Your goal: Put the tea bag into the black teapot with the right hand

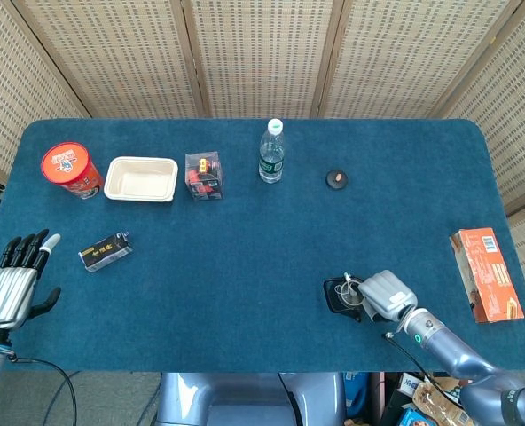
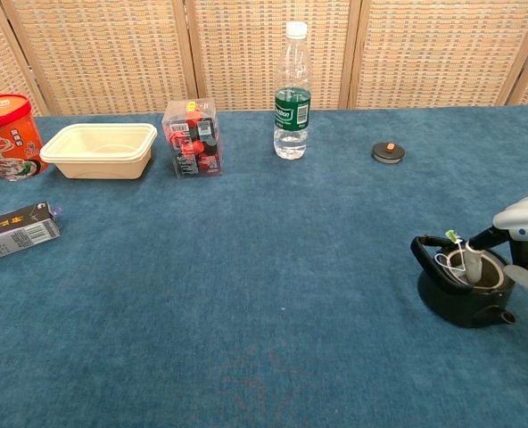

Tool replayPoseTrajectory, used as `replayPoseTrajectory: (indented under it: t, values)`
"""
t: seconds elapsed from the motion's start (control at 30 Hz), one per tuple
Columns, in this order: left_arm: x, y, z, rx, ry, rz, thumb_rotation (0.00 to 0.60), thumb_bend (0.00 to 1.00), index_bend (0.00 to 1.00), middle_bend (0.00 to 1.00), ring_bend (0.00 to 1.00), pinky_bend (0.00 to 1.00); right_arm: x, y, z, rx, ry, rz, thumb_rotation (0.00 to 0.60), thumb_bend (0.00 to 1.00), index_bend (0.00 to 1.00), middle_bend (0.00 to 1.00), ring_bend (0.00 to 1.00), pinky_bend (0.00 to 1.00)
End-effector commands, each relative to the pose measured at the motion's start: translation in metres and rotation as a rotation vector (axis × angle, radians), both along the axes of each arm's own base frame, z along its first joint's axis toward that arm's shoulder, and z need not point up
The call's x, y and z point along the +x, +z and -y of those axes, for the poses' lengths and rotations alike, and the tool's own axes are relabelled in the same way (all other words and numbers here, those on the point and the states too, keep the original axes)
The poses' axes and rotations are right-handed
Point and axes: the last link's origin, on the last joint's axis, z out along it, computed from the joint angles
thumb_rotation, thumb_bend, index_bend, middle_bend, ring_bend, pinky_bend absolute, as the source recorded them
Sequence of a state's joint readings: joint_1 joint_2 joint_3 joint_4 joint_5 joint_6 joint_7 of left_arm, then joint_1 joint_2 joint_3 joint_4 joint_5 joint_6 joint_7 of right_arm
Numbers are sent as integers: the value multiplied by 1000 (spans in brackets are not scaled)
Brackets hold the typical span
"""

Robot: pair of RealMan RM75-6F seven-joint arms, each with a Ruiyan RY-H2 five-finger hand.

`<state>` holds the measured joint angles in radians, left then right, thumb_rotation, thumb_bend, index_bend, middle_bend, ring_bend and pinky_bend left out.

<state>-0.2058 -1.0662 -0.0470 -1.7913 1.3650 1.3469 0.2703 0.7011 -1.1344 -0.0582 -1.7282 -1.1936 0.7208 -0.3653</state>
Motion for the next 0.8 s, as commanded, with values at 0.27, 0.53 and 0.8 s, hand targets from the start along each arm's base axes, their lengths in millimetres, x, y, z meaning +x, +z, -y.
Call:
replayPoseTrajectory:
  t: [0.27,0.53,0.8]
  values:
    - [0,1,0,3,-3,5,600,374,0,0,0,0,10,12,-2,-32,30,13,538,848,361,949,929,1000]
    - [0,1,1,4,-6,14,600,374,0,0,0,0,27,37,-1,-114,53,70,539,848,361,947,929,1000]
    - [-2,3,3,9,-2,16,600,374,0,0,0,0,30,48,2,-175,51,124,539,848,361,944,929,1000]
